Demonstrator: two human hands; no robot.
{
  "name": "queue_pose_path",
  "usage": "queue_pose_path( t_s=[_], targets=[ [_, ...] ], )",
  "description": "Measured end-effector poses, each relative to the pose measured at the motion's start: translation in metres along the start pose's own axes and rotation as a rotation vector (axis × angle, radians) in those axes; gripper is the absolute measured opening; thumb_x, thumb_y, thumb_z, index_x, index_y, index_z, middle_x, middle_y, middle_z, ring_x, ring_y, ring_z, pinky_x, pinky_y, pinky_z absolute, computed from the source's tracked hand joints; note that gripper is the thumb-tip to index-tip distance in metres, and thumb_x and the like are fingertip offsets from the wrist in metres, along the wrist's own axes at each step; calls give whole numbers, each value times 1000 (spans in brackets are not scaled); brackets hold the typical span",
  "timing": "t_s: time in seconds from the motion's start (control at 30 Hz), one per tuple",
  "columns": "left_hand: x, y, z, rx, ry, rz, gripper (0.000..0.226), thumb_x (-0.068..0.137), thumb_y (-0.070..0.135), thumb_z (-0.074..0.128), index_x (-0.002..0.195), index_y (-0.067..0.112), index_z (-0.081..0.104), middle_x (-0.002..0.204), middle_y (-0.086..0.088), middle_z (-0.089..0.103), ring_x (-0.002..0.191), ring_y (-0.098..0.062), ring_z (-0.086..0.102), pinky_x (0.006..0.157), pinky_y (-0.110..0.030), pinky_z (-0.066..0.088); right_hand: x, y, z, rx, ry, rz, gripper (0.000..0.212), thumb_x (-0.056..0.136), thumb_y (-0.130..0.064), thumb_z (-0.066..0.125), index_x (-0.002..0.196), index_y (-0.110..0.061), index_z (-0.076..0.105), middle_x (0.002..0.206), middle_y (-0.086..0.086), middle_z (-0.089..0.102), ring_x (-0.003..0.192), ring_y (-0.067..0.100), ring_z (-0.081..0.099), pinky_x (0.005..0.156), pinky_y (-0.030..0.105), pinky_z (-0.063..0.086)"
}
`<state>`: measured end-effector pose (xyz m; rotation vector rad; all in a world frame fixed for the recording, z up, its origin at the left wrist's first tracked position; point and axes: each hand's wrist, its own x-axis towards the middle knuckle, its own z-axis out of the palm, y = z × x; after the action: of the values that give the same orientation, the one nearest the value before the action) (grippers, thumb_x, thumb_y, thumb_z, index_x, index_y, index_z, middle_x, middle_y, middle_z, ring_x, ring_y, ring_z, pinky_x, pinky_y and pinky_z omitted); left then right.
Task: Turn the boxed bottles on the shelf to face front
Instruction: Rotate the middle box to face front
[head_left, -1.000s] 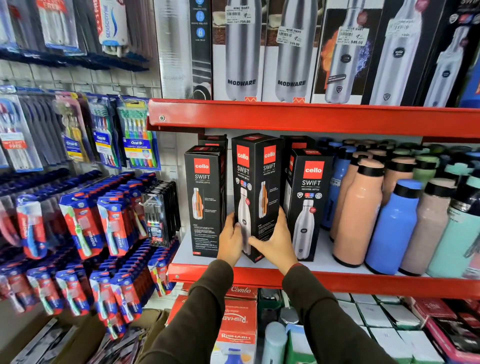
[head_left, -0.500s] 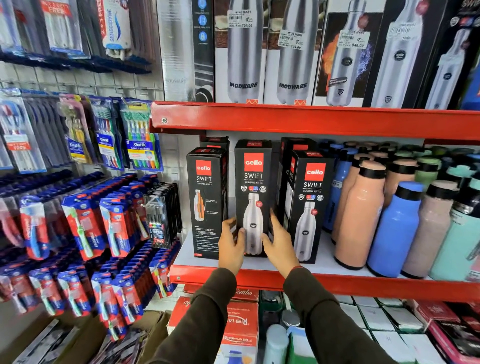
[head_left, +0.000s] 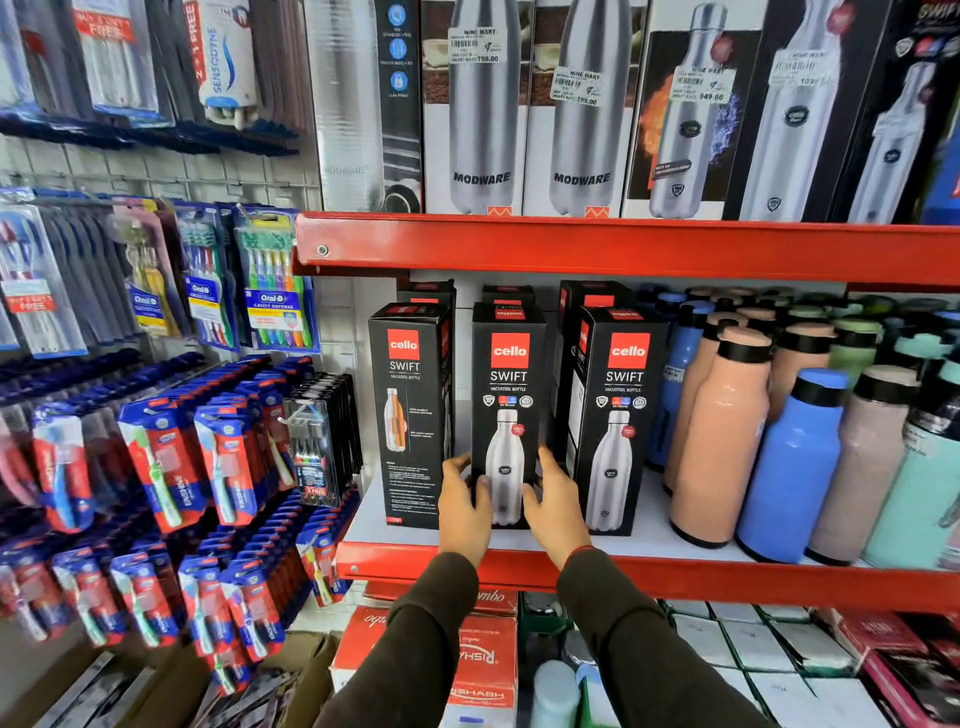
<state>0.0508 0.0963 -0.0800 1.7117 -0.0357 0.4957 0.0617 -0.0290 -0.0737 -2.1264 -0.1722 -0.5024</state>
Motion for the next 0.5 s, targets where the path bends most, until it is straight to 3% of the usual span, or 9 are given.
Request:
queue_pose_path(
  t_s=[0.17,0.5],
  targets=[
    [4,0,2,1,-3,-11,31,100,9,51,130,7,45,132,-13,61,123,-28,59,108,-50,47,2,3,1,-6,12,7,63,94,-1,55,150,-16,30,139,16,54,131,26,51,101,19,30],
    [5,-2,3,25,-9,6,32,99,12,52,130,9,44,130,-12,62,117,-31,62,102,-52,50,2,4,1,25,31,-3,65,92,2,53,150,-17,31,142,14,53,133,25,49,106,22,32]
  ],
)
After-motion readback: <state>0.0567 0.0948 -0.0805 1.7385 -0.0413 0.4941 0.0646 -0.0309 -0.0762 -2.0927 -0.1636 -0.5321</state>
